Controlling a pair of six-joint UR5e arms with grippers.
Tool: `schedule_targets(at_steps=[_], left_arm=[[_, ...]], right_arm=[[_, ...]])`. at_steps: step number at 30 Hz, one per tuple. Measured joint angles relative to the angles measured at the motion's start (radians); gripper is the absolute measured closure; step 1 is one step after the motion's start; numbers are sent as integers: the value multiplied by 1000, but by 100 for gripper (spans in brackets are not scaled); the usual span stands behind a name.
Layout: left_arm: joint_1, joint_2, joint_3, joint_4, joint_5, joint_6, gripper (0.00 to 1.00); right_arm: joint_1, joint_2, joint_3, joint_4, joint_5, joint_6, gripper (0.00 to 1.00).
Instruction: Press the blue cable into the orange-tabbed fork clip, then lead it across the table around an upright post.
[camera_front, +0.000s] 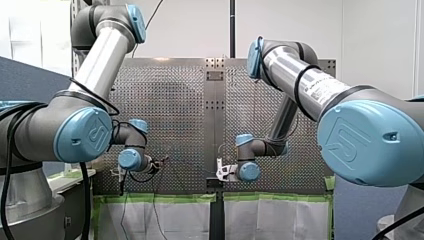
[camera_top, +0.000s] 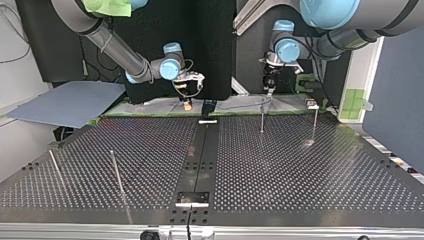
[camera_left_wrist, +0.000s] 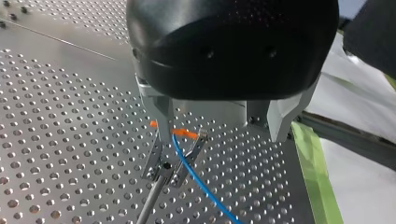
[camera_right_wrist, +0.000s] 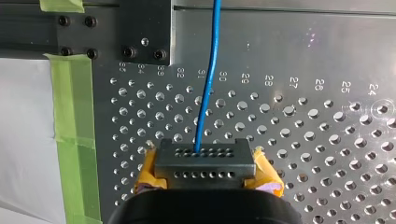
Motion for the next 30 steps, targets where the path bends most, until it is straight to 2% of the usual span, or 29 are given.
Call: schedule_targets(at_steps=[8, 30], left_arm=[[-4, 0, 1, -4, -23, 28, 0], [-20, 7, 2, -12, -20, 106, 0]], right_arm=[[0, 0, 0, 0, 0, -2, 100], [1, 0, 0, 2, -1, -2, 100]])
